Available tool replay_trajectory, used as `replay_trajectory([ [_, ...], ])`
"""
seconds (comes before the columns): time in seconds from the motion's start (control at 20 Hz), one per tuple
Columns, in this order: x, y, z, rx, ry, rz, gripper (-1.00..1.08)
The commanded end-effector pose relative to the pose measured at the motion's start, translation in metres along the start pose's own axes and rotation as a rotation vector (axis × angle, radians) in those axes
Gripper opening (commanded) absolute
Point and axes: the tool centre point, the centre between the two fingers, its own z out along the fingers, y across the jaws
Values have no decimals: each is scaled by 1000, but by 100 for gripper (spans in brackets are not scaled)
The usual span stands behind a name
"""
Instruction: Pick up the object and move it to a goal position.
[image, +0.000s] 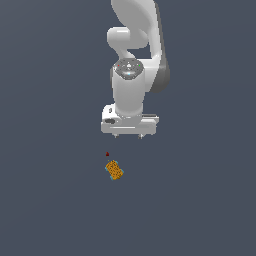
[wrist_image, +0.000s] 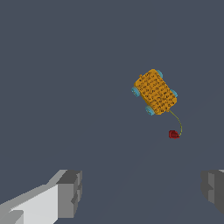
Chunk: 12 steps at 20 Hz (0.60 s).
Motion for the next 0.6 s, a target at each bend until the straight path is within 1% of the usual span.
replay_trajectory([
  [0.0,0,0,0,0,0,0,100],
  [0.55,6,-3,-18,-29,36,-16,100],
])
